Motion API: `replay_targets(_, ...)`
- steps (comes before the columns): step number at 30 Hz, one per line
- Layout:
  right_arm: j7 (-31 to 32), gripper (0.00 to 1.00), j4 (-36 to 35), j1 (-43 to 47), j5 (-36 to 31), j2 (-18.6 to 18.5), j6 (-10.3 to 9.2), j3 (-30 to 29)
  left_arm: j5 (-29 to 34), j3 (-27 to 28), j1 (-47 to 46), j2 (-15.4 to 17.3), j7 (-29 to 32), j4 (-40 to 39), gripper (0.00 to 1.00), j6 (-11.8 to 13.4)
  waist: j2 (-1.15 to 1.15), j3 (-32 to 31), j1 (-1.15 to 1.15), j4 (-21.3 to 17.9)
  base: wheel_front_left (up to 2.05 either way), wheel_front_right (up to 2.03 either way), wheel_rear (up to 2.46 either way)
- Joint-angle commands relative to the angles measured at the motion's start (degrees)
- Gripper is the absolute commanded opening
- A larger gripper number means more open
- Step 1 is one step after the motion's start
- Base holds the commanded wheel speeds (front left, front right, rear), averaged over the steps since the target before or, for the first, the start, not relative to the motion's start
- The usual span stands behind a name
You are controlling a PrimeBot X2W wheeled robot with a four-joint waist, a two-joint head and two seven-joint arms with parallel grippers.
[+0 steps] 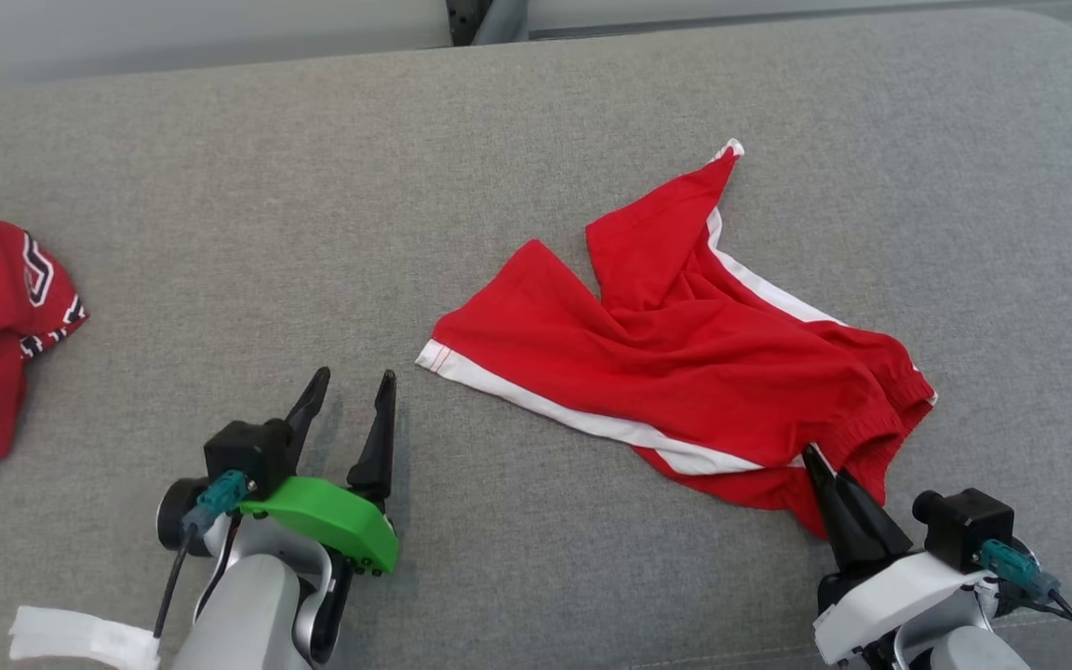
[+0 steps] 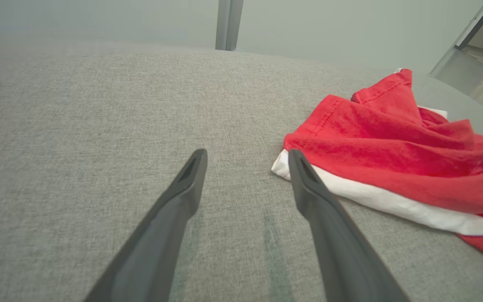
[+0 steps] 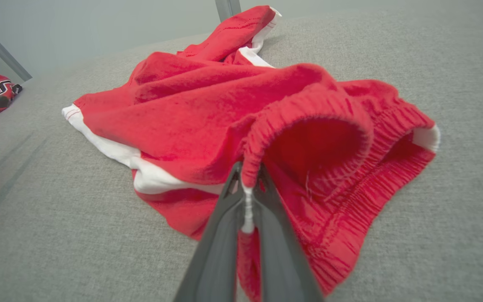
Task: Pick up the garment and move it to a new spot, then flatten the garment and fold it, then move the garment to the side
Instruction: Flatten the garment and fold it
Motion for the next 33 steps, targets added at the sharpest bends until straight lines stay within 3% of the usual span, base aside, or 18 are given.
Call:
replay_targets(1, -0.17, 0.00, -0.42, -1.18, 0.23, -0.37, -0.08, 0.54, -1.61, -0.65, -2.00, 1.02, 0.05, 0.95, 1.00, -0.13, 0.00, 2.49, 0.00, -2.08, 0.00, 0.00, 0.00)
replay_targets(9, -0.17, 0.00, -0.92, -3.45, 0.52, -0.20, -0.08, 2.91, -8.42, -8.49, -5.89, 4.51, 0.06, 3.40, 1.00, -0.13, 0.00, 4.49, 0.00, -4.43, 0.00, 0.00, 0.00)
replay_targets(21, -0.17, 0.00, -0.65, -4.19, 1.19, -0.03, -0.08, 4.96, -11.13, -10.45, -7.47, 6.01, 0.06, 4.66, 0.98, -0.07, 0.00, 5.03, 0.00, -5.90, 0.00, 0.00, 0.00)
replay_targets(22, -0.17, 0.00, -0.61, -4.25, 1.27, -0.03, -0.08, 5.08, -11.10, -10.64, -7.56, 6.09, 0.05, 4.71, 0.86, -0.07, 0.00, 5.04, 0.00, -6.02, 0.00, 0.00, 0.00)
replay_targets(23, -0.17, 0.00, -0.56, -4.32, 1.29, -0.03, -0.08, 5.18, -11.14, -10.79, -7.57, 6.17, 0.06, 4.83, 0.60, -0.08, 0.00, 5.03, 0.00, -6.14, 0.00, 0.00, 0.00)
replay_targets(24, -0.17, 0.00, -0.53, -4.37, 1.28, -0.01, -0.08, 5.21, -11.00, -11.00, -7.67, 6.26, 0.05, 4.85, 0.44, -0.08, 0.00, 5.06, 0.00, -6.24, 0.00, 0.00, 0.00)
replay_targets(25, -0.17, 0.00, -0.48, -4.40, 1.28, 0.01, -0.08, 5.22, -10.83, -11.09, -7.80, 6.34, 0.05, 4.89, 0.34, -0.08, 0.00, 5.08, 0.00, -6.32, 0.00, 0.00, 0.00)
replay_targets(26, -0.17, 0.00, -0.45, -4.44, 1.26, 0.02, -0.08, 5.22, -10.78, -11.17, -7.88, 6.36, 0.06, 4.93, 0.00, -0.08, 0.00, 5.10, 0.00, -6.36, 0.00, 0.00, 0.00)
replay_targets(33, -0.17, 0.00, -0.48, -5.10, 1.42, 0.28, -0.08, 5.35, -11.16, -11.73, -8.35, 6.88, 0.06, 5.61, 0.00, -0.08, 0.00, 4.84, 0.00, -6.65, 0.00, 0.00, 0.00)
